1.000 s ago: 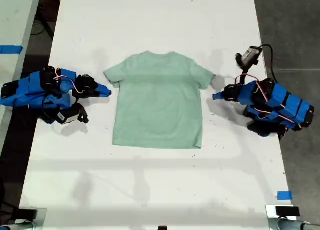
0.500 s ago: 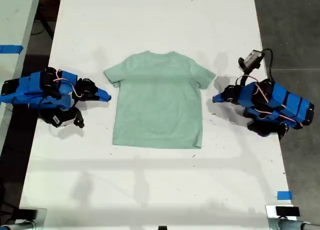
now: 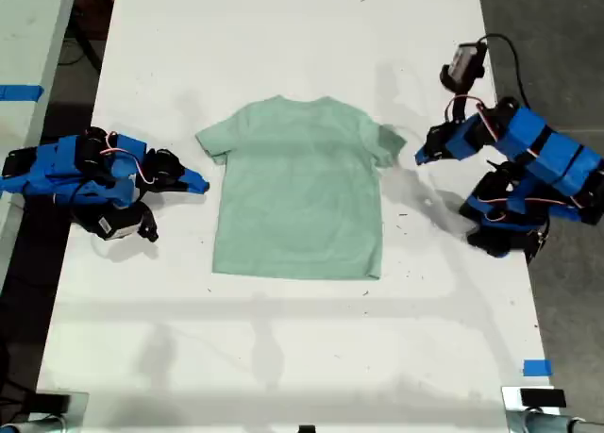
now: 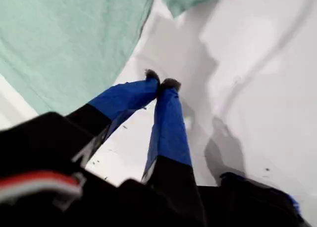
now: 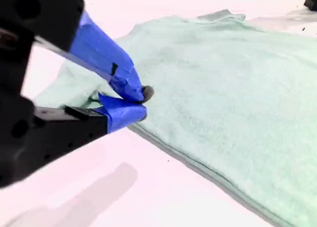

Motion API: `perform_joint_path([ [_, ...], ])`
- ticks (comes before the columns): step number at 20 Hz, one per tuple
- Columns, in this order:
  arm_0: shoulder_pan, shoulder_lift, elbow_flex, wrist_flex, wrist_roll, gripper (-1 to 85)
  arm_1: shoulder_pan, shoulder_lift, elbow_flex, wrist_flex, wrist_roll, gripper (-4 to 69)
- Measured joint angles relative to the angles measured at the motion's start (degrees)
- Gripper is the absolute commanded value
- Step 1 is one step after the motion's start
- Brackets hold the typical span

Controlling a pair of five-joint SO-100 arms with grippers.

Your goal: Fold t shirt

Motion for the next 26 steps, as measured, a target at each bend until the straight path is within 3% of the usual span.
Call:
perform_joint_path([
  [1,0.0,0.0,0.0,0.0,-0.26,0.0,3.34,-4.04,-4.48,0.09,-4.83,26.2],
  [5,0.79,0.0,0.0,0.0,-0.44,0.0,11.78,-15.03,-11.25,-1.93,-18.46,29.8],
  [12,0.88,0.0,0.0,0.0,-0.44,0.0,15.91,-36.12,-4.48,-28.56,-27.77,28.4],
  [13,0.88,0.0,0.0,0.0,-0.44,0.0,15.91,-40.61,-4.48,-31.73,-27.95,21.6],
  [14,0.88,0.0,0.0,0.0,-0.44,0.0,15.91,-44.91,-4.57,-33.93,-28.21,6.4],
  [15,0.88,0.0,0.0,0.0,-0.44,0.0,16.0,-48.69,-5.89,-35.16,-28.3,-1.3],
  [17,0.53,0.0,0.0,0.0,-0.44,0.0,16.52,-53.44,-10.46,-36.39,-28.39,-1.2],
  [20,0.18,0.0,0.0,0.0,-0.44,0.0,17.14,-56.69,-15.82,-32.96,-30.15,-1.2],
  [24,0.18,0.0,0.0,0.0,-0.44,0.0,16.61,-55.72,-25.84,-16.17,-30.76,-1.2],
  [26,0.18,0.0,0.0,0.0,-0.44,0.0,13.36,-55.02,-31.29,-11.07,-29.36,-1.2],
])
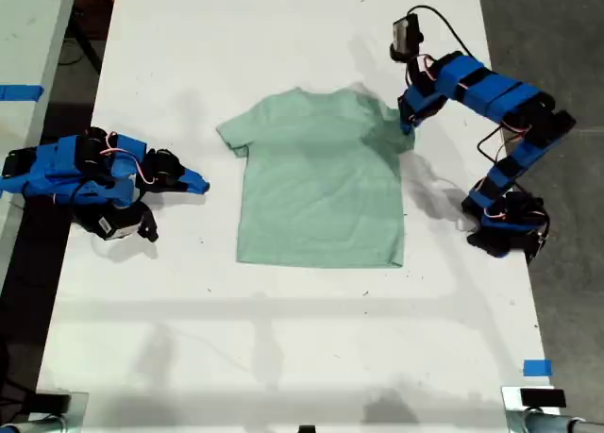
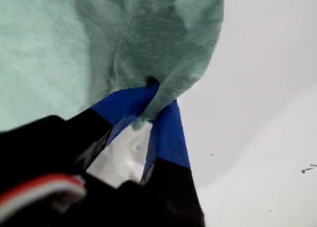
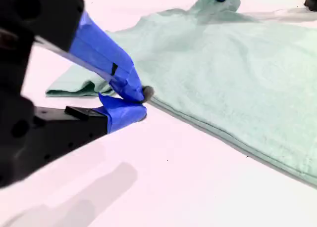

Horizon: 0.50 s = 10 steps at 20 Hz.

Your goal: Fold t shirt

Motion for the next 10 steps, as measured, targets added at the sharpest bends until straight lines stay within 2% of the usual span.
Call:
perform_joint_path([
  [3,0.0,0.0,0.0,0.0,0.0,0.0,-8.09,-0.62,-9.58,2.37,5.45,-1.2],
  [6,0.0,0.0,0.0,0.0,0.0,0.0,-16.7,-7.29,-17.84,-0.18,12.3,-0.8],
  [7,0.0,0.0,0.0,0.0,0.0,0.0,-19.25,-10.2,-19.07,-3.25,14.68,21.4],
  [8,0.0,0.0,0.0,0.0,0.0,0.0,-21.27,-13.45,-20.04,-6.42,16.96,30.7],
  [10,0.0,0.0,0.0,0.0,0.0,0.0,-23.38,-21.18,-23.91,-8.26,19.51,24.8],
])
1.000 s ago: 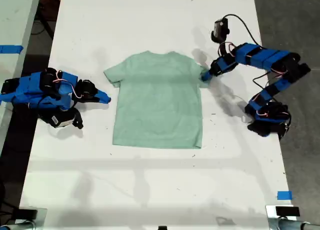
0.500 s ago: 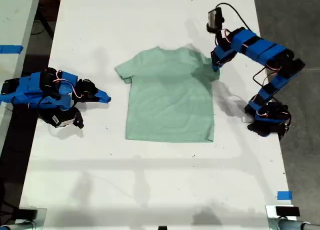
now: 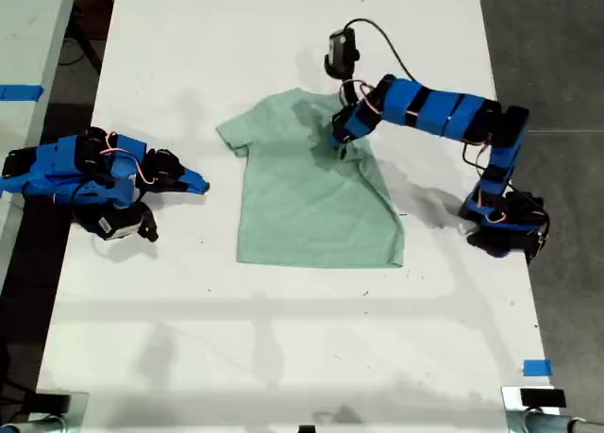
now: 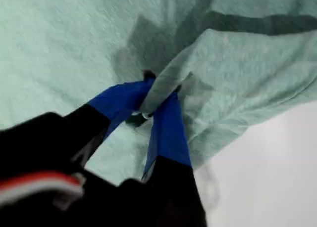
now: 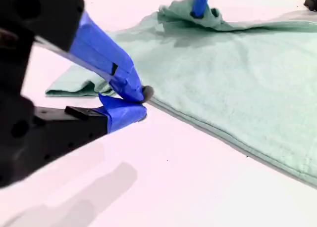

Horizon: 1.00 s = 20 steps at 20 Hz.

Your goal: Fold t shirt

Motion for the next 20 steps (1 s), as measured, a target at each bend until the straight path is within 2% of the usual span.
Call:
perform_joint_path([
  [3,0.0,0.0,0.0,0.0,0.0,1.7,0.7,-0.18,-5.63,8.53,1.49,21.8],
  [7,-0.88,0.0,0.0,0.0,0.0,4.9,1.14,23.47,-1.85,18.72,1.58,20.4],
  [8,-0.88,0.0,0.0,0.0,0.0,4.3,1.58,31.2,3.96,18.63,2.72,16.6],
  [9,-0.88,0.0,0.0,0.0,0.0,3.7,2.2,39.81,12.13,17.23,4.31,9.3],
  [12,-0.88,0.0,0.0,0.0,0.0,1.1,1.93,68.29,43.95,10.99,11.07,1.9],
  [15,-0.88,0.0,0.0,0.0,0.0,0.1,-3.25,97.91,75.15,8.96,20.74,1.7],
  [17,-0.88,0.0,0.0,0.0,-0.09,0.0,-6.42,116.89,90.53,11.34,25.31,1.7],
  [20,-0.88,0.0,0.0,0.0,-0.18,0.0,-7.47,125.51,97.47,11.6,27.69,1.7],
])
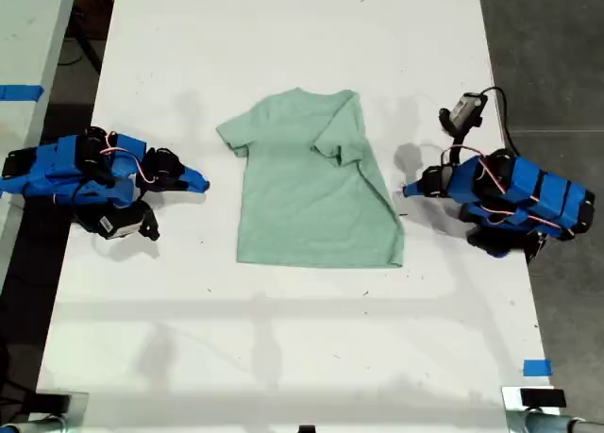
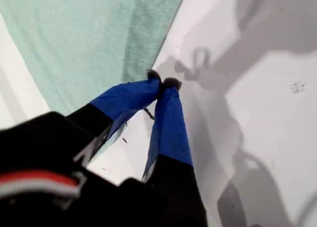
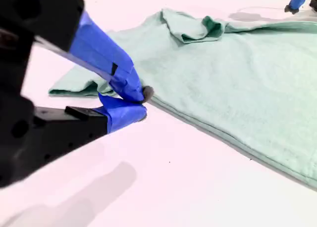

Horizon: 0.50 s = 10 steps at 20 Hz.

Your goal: Fold t shirt

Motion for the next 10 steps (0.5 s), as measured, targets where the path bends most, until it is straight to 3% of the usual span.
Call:
perform_joint_path([
  [10,0.0,0.0,0.0,0.0,-0.44,0.0,-0.35,1.32,0.09,0.62,1.32,1.6],
])
